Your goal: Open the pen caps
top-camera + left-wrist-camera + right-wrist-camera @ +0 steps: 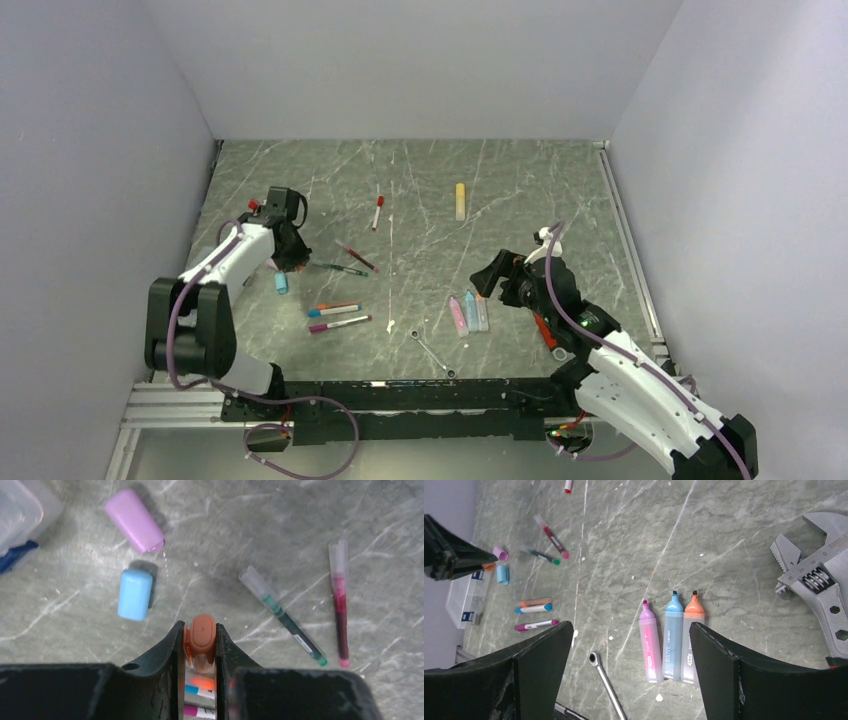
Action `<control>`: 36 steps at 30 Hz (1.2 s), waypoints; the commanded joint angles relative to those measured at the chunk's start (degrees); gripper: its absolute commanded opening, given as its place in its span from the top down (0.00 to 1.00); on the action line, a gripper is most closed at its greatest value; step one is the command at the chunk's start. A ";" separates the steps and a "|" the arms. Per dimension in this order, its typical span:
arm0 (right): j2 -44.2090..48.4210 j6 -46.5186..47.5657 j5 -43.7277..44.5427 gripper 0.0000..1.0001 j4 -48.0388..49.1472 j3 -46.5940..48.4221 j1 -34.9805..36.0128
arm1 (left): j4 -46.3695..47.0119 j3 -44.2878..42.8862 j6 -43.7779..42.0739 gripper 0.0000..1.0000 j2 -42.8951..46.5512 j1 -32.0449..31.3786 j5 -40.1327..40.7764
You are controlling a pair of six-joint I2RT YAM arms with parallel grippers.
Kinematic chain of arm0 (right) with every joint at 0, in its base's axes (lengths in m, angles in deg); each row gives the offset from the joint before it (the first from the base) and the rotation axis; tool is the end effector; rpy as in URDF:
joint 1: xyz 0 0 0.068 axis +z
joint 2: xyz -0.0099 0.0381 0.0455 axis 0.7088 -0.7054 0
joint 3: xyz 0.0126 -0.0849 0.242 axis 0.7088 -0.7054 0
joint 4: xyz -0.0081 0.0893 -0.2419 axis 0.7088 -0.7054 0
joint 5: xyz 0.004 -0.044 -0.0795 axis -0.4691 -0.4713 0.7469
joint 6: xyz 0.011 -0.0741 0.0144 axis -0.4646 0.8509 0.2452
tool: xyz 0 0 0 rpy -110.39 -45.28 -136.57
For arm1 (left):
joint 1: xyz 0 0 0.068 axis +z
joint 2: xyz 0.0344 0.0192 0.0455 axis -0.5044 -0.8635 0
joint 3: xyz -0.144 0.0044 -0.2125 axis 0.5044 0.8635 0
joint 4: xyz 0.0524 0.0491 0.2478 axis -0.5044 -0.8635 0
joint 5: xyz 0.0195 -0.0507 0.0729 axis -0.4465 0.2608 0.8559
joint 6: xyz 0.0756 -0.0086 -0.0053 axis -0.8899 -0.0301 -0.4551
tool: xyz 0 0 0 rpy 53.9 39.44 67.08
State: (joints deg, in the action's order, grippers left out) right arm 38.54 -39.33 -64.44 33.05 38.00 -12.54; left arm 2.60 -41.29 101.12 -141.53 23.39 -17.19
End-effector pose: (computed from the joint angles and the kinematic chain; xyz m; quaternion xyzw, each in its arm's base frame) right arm 0.1703 0.1036 0.2039 0.0923 0.8551 0.2873 0.4215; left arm 0.2813 -0.0214 0.1684 -0.3016 0.9268 0.0054 0.2238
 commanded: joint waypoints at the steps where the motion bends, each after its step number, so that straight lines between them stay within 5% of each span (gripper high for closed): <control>1: 1.99 0.90 -0.42 0.10 0.54 0.25 0.07 | -0.39 -4.84 -3.20 0.89 -6.12 0.30 3.18; 5: 2.35 1.76 -0.10 0.09 -0.53 1.46 0.09 | -1.20 -5.32 -2.93 0.86 -8.84 0.37 4.28; 16: -4.67 3.98 1.82 0.07 -1.69 9.47 0.05 | -0.58 -3.76 -2.73 0.49 -8.23 1.18 2.86; 22: -13.20 5.72 7.18 0.07 -1.16 15.45 -0.04 | -1.46 -4.36 -2.37 0.43 -2.42 1.10 -1.29; 31: -42.12 8.43 8.97 0.28 4.77 30.69 -7.71 | 3.79 7.57 1.45 0.43 23.05 -4.56 -16.28; 36: -61.41 12.35 8.33 0.29 2.79 46.71 -8.17 | 4.38 15.29 3.92 0.43 35.18 -5.76 -21.56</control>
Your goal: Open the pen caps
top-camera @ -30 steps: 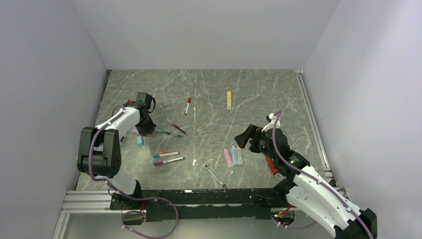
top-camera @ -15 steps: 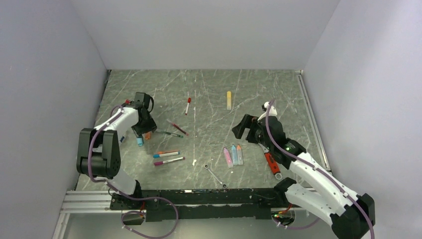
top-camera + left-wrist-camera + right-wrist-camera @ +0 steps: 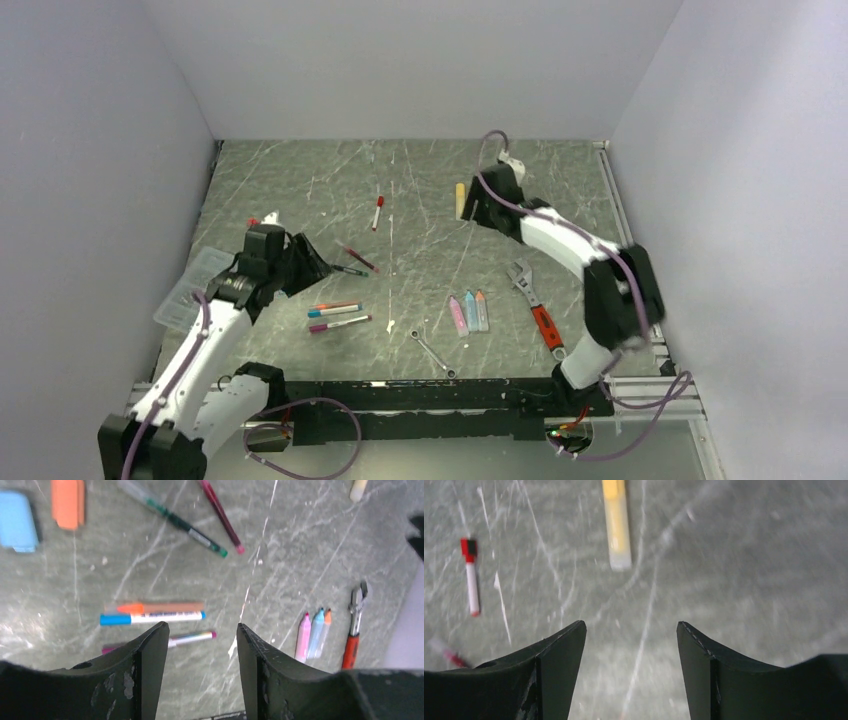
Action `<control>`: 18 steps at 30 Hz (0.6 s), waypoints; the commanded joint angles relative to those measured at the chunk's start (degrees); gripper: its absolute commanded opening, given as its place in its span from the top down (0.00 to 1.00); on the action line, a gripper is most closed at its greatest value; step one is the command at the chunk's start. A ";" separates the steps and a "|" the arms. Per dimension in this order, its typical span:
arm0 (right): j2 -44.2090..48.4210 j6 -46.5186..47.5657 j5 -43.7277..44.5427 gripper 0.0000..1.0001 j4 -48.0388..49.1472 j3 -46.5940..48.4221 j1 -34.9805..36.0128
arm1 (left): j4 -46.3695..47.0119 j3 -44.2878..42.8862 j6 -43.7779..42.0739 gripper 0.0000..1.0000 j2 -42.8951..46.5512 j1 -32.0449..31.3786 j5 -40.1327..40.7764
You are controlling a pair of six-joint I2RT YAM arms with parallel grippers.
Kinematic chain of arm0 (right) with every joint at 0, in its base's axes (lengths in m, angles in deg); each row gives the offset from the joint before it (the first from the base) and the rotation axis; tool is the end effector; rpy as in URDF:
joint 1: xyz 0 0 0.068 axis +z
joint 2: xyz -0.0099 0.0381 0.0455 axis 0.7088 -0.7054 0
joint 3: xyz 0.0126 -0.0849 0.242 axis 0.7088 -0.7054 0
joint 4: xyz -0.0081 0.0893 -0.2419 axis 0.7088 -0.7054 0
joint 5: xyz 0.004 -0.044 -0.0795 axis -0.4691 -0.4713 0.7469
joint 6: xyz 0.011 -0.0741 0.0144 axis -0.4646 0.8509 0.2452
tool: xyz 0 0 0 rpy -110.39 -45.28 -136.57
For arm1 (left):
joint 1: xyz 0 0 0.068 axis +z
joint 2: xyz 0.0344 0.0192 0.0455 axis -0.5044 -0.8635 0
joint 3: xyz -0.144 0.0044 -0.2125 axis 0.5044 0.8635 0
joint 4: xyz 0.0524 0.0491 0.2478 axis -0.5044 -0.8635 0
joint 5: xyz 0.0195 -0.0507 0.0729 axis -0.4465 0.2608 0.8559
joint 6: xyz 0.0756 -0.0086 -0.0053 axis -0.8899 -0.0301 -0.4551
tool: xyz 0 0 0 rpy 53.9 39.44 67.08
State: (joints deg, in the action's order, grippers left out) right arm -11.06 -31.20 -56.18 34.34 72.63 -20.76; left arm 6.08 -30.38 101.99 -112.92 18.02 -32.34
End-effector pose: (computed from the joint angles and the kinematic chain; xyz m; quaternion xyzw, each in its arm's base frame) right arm 0.3313 0.1351 0.2038 0.1226 0.9026 0.1125 0.3971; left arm 0.2133 -0.0510 0.2262 -0.2204 0.8978 -0.2005 0.3242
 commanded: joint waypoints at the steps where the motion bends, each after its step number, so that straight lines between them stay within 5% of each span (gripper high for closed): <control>1: -15.29 5.45 0.24 0.28 0.25 15.74 0.05 | -0.11 4.89 3.05 0.43 8.47 -0.38 -5.97; 6: -27.02 9.03 4.52 0.26 -4.87 27.16 -0.04 | -3.59 3.54 0.83 0.41 14.35 -0.38 -6.44; 10: -32.86 11.03 6.07 0.34 -8.44 33.52 -0.52 | -3.08 2.36 -0.37 0.37 15.80 -0.38 -10.56; 11: -33.76 11.30 5.91 0.38 -8.91 34.53 -0.76 | -3.37 1.97 -0.77 0.33 15.93 -0.38 -10.38; 12: -34.40 11.75 5.82 0.40 -8.88 35.09 -0.89 | -3.81 1.39 -1.07 0.11 15.99 -0.38 -9.86; 13: -35.02 12.20 5.75 0.43 -9.06 35.79 -0.91 | -4.09 0.99 -1.19 0.02 15.99 -0.38 -9.48; 18: -38.22 13.01 5.57 0.53 -11.42 38.73 -0.70 | -2.98 0.34 -0.73 0.01 15.20 -0.38 -9.23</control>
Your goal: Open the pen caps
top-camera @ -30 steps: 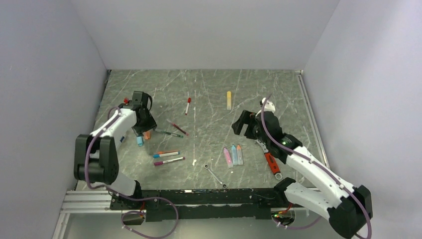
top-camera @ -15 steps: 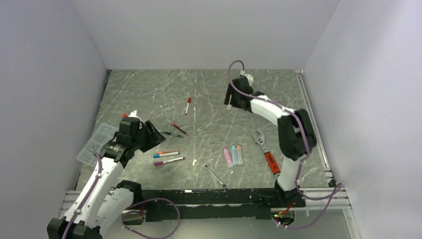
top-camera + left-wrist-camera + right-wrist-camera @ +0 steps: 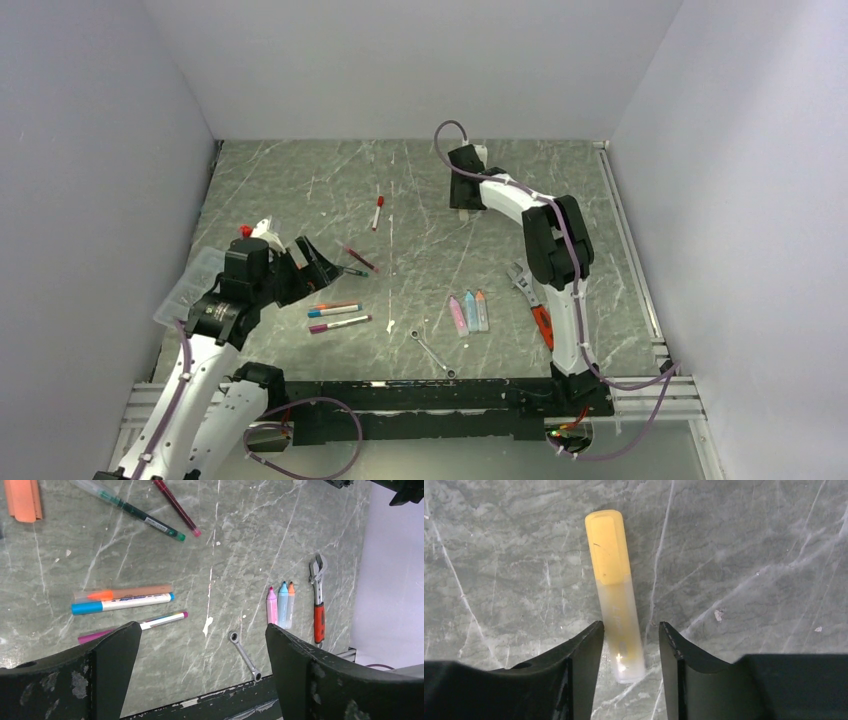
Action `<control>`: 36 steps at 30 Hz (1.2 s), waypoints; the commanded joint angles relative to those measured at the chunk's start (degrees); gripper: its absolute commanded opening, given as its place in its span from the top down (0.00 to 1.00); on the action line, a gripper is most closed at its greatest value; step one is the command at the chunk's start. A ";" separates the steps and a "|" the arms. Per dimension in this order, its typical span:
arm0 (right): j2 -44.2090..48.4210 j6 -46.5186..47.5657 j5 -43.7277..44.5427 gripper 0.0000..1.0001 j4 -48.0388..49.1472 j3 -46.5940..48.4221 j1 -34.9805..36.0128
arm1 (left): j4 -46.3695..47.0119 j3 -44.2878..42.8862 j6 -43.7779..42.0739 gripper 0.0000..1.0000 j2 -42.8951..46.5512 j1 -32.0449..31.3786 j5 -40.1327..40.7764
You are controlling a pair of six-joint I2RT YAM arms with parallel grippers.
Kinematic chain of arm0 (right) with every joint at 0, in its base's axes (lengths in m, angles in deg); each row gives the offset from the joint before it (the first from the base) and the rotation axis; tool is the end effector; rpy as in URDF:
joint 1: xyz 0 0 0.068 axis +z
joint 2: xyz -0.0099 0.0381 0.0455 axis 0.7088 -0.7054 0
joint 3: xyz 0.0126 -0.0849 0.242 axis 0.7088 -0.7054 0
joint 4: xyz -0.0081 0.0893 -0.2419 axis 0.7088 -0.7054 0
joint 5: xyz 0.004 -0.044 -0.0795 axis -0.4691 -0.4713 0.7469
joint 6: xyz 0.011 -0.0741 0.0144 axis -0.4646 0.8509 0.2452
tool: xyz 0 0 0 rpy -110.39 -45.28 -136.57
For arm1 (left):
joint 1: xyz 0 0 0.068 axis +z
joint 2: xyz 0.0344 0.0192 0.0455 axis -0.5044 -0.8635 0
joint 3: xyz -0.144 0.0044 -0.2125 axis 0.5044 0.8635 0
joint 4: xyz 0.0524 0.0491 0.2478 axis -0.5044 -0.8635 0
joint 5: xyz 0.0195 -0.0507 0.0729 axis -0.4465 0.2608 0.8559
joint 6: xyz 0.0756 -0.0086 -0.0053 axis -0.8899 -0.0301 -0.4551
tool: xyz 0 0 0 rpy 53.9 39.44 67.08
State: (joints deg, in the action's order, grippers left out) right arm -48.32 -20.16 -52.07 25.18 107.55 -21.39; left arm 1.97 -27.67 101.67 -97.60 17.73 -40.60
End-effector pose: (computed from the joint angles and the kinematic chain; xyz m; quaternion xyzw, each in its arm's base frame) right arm 0.4505 0.1783 0.1285 0.0412 0.9413 -0.0008 0.3349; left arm 0.1685 -0.0516 0.2506 -0.1734 0.8734 -0.2863 0.3539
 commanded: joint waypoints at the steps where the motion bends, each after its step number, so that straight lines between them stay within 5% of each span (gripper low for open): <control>1: -1.31 1.97 1.46 0.54 -2.42 3.84 -0.02 | 1.68 -2.23 -0.27 0.00 -0.21 -0.10 -1.16; 5: -2.43 2.36 1.46 0.68 -3.38 3.68 0.02 | 4.79 -1.61 -0.10 0.00 -0.47 -0.10 -1.30; 10: 4.38 0.45 -0.55 1.00 0.73 -4.30 0.15 | 11.20 -1.69 0.49 0.00 -3.74 -0.10 -6.17; 16: 33.85 -1.35 -6.04 1.00 22.00 -32.62 9.00 | 32.18 4.08 7.01 0.00 -8.61 -1.96 -15.13; 23: 59.99 -3.91 -0.39 1.00 25.63 -53.25 27.16 | 32.72 -3.61 1.34 0.00 -17.49 -18.71 -1.02; 27: 67.43 -7.27 2.20 1.00 24.49 -58.97 32.11 | 39.52 -3.70 1.57 0.00 -21.18 -21.83 0.39; 36: 72.53 -7.47 5.97 1.00 21.50 -60.53 35.82 | 39.04 -7.54 1.74 0.07 -28.71 -25.36 1.16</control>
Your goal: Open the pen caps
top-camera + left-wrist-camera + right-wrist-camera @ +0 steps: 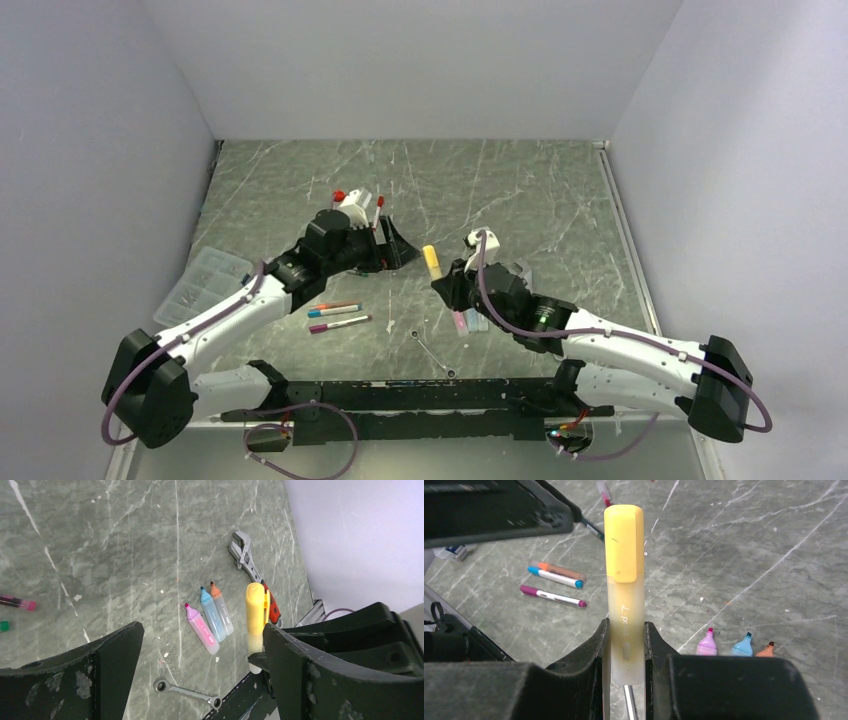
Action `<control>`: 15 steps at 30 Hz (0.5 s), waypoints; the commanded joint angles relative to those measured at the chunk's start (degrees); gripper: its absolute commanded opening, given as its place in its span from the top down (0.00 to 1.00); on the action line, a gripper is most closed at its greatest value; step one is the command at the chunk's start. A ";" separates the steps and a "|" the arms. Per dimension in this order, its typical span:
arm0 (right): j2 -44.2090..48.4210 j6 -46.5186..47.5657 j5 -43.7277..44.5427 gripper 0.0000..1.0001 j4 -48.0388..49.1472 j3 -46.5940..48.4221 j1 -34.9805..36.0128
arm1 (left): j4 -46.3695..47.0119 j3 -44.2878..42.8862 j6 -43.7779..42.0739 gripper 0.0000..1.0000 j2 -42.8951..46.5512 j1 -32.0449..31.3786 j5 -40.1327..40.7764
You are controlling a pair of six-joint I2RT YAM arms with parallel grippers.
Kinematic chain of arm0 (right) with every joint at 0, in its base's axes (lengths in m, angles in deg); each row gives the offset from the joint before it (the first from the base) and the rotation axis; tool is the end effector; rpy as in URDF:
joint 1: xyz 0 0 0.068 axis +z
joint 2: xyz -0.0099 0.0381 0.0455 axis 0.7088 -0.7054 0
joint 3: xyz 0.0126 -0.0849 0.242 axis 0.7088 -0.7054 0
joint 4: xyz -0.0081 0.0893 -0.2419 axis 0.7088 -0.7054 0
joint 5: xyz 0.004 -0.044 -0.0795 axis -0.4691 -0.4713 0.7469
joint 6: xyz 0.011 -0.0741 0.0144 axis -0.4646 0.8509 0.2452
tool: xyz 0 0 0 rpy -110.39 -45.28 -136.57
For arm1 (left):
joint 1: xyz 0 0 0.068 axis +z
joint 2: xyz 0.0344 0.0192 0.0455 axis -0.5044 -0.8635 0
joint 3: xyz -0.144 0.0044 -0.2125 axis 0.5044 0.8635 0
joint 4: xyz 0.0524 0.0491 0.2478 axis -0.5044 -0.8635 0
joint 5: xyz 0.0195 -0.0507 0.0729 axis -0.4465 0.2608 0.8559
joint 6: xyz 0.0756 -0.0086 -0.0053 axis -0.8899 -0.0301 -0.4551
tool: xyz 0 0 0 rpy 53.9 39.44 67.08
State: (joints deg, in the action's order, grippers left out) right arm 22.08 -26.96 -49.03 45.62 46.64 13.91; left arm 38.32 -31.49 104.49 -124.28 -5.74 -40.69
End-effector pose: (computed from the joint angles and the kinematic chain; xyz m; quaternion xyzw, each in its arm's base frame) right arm 0.1476 0.2044 0.2294 -0.1172 0.8234 0.2771 0.4811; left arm 0.2249 -0.1806 0.2509 0.0013 0.8327 -0.4201 0.3607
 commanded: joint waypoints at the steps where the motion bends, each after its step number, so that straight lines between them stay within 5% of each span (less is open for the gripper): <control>1: 2.03 -0.57 2.98 1.00 1.18 0.54 0.54 | 2.52 -4.36 -1.28 0.08 -2.80 -2.33 1.31; 11: 0.40 0.72 2.86 1.00 1.28 2.67 1.39 | 5.79 -6.64 -1.30 0.18 -7.04 -4.30 -0.22; 15: 0.90 0.26 3.07 1.00 1.83 2.33 1.72 | 6.33 -7.21 -1.30 0.32 -8.83 -4.44 -2.36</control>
State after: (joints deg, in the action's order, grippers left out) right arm 22.17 -26.74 -47.57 45.20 46.90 15.07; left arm 41.09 -36.17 103.63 -131.78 -9.78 -40.60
